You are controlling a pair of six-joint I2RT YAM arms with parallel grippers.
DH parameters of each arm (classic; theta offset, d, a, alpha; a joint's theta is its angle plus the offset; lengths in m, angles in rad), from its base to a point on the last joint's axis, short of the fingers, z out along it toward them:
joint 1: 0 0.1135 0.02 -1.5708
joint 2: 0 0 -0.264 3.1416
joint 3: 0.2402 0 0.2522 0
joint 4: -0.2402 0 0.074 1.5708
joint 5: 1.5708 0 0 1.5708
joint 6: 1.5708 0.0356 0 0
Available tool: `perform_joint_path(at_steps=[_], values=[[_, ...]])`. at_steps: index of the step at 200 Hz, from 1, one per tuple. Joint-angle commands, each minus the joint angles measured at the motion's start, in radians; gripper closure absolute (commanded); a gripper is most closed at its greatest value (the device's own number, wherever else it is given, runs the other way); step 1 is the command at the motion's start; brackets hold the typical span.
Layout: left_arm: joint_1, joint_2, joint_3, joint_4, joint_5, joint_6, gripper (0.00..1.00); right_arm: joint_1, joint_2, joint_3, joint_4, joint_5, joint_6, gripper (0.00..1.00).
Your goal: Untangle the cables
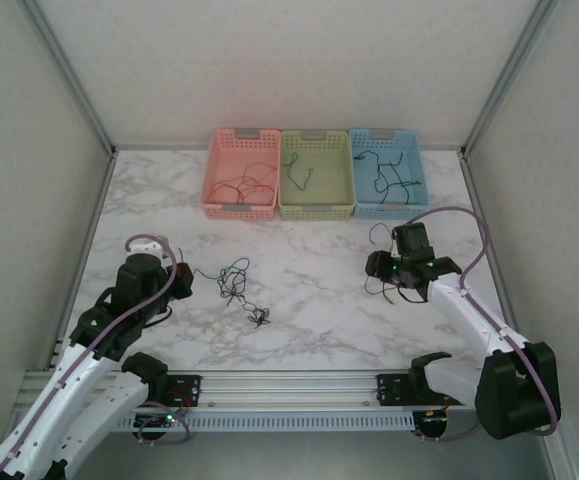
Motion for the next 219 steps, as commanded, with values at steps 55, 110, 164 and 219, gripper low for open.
perform_joint_path(at_steps=[55,110,164,219], values=[[0.011,-0.001,0.004,0.012,0.024,-0.009,1.0,-0.003,0.232,0.077,-0.009,0.147,0.023,0.65],[0.011,0.0,0.002,0.013,0.024,-0.007,1.0,-0.002,0.027,0.106,-0.03,0.061,0.004,1.0],[0.011,0.019,-0.013,0.031,0.027,-0.01,1.0,-0.002,-0.406,0.206,-0.019,-0.101,-0.053,1.0],[0.011,0.02,-0.013,0.034,0.03,-0.01,1.0,-0.003,-0.314,0.224,-0.131,0.043,-0.042,1.0]])
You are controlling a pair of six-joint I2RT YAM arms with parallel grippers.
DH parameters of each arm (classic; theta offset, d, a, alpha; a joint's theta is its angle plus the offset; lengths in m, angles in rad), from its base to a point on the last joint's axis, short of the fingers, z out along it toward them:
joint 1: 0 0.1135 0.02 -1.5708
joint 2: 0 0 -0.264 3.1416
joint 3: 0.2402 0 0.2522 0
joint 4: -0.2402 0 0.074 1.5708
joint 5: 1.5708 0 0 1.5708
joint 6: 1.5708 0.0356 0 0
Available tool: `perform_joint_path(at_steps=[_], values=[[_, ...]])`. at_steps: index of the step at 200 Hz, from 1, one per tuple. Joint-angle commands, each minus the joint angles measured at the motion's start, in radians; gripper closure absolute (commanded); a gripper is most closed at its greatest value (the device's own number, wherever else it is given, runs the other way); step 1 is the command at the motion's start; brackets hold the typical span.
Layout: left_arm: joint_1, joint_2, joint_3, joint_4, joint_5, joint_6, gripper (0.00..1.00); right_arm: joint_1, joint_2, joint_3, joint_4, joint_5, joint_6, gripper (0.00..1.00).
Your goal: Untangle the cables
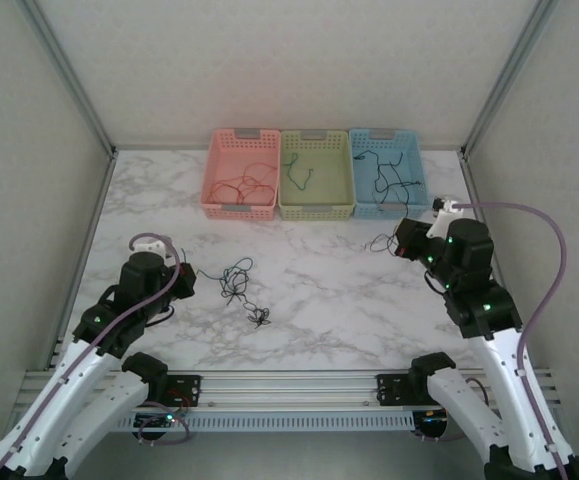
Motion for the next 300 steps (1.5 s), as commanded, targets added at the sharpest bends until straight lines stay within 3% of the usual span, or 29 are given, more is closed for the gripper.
perform_joint_path(at_steps=[1,38,134,172,234,265,284,300], values=[[0.011,-0.001,-0.005,0.02,0.01,-0.01,1.0,-0.003,0.086,-0.024,-0.088,0.063,0.006,1.0],[0.011,0.007,-0.002,0.022,0.016,-0.008,1.0,-0.003,0.166,-0.028,0.051,0.077,0.003,1.0],[0.011,0.009,0.0,0.023,0.024,-0.004,1.0,-0.063,0.658,0.546,0.107,0.185,-0.038,1.0],[0.011,-0.003,-0.003,0.02,0.027,-0.003,1.0,-0.117,0.876,0.764,0.108,0.179,0.005,1.0],[0.01,-0.008,-0.003,0.016,0.032,-0.001,1.0,-0.172,1.223,0.933,0.127,0.134,0.123,1.0],[0.011,-0.007,-0.003,0.019,0.034,0.0,1.0,-0.174,1.379,1.022,0.044,0.04,0.124,1.0],[0.011,-0.002,-0.003,0.021,0.036,0.001,1.0,-0.174,1.409,1.028,0.009,0.006,0.116,0.77],[0.011,-0.001,-0.003,0.023,0.038,0.0,1.0,-0.174,1.373,0.978,0.021,-0.02,0.109,0.66]])
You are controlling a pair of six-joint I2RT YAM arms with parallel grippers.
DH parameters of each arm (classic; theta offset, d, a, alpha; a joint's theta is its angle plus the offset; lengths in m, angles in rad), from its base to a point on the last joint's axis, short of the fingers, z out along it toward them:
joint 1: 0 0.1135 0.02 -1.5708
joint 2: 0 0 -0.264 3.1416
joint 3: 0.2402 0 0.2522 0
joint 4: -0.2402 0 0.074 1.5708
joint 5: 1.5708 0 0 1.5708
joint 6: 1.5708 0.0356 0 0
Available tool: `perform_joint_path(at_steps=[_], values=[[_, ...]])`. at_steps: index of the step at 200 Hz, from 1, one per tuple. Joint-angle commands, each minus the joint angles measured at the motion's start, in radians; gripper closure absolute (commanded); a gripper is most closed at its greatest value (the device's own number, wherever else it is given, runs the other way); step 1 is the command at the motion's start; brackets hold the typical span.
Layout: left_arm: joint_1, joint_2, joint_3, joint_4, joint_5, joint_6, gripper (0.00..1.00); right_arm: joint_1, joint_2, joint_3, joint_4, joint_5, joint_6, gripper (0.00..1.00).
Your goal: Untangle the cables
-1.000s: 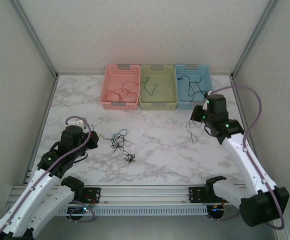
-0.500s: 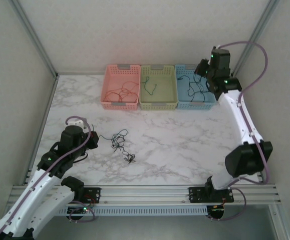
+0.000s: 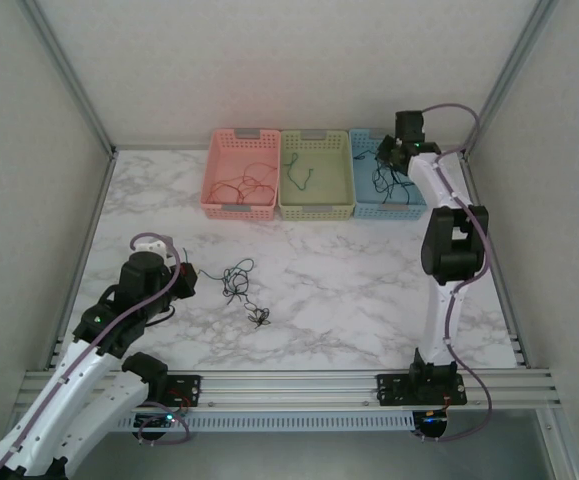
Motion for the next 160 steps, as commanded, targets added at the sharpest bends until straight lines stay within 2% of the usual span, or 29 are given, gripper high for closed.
perform_joint_path(at_steps=[1,17,33,58,89,120,160], values=[[0.011,-0.004,-0.003,0.016,0.017,0.0,1.0,0.003,-0.05,-0.006,-0.03,-0.068,-0.001,0.66],[0.011,-0.004,-0.005,0.015,0.017,0.0,1.0,0.009,-0.151,-0.112,0.002,-0.071,-0.017,0.53],[0.011,-0.004,-0.005,0.017,0.016,-0.001,1.0,0.021,-0.269,-0.225,0.03,-0.07,-0.039,0.48],[0.011,-0.001,-0.01,0.027,0.03,0.001,1.0,0.071,-0.496,-0.464,0.084,-0.094,-0.073,0.47],[0.011,0.007,-0.016,0.042,0.037,0.0,1.0,0.199,-0.723,-0.809,0.22,-0.238,-0.043,0.51],[0.011,0.025,-0.016,0.048,0.053,0.003,1.0,0.406,-0.786,-1.011,0.35,-0.361,0.024,0.55],[0.011,0.027,-0.021,0.047,0.04,-0.002,1.0,0.692,-0.729,-1.081,0.459,-0.402,0.091,0.51]])
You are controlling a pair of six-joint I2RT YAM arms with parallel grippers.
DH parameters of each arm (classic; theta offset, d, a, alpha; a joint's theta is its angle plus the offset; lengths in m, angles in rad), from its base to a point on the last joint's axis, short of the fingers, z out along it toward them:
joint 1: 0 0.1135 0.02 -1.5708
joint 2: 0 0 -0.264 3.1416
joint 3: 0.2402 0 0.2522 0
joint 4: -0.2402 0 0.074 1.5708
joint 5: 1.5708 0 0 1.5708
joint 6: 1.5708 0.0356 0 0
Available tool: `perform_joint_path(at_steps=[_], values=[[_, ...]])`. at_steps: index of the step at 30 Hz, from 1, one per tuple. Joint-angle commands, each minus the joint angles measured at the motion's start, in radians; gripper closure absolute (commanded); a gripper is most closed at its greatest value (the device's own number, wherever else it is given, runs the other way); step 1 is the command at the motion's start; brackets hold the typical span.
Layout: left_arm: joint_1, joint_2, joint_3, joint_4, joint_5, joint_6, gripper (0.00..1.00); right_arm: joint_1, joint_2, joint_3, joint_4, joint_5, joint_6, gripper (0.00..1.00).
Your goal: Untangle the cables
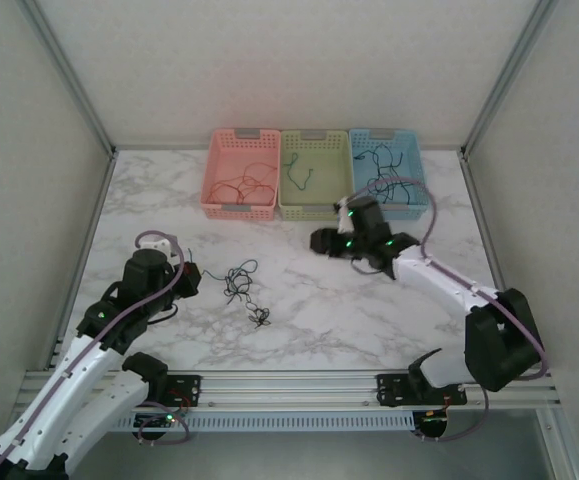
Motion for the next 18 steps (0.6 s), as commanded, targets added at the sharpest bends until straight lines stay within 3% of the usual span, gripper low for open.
perform_joint_path(at_steps=[1,8,18], values=[[0.011,-0.004,-0.014,0.018,0.001,-0.002,1.0,0.132,0.038,-0.023,0.143,-0.072,0.074,0.5],[0.011,0.007,-0.016,0.017,-0.006,-0.006,1.0,0.309,0.216,0.038,0.226,-0.088,0.138,0.5],[0.011,0.006,-0.016,0.017,-0.004,-0.008,1.0,0.345,0.355,0.141,0.23,-0.079,0.176,0.53]])
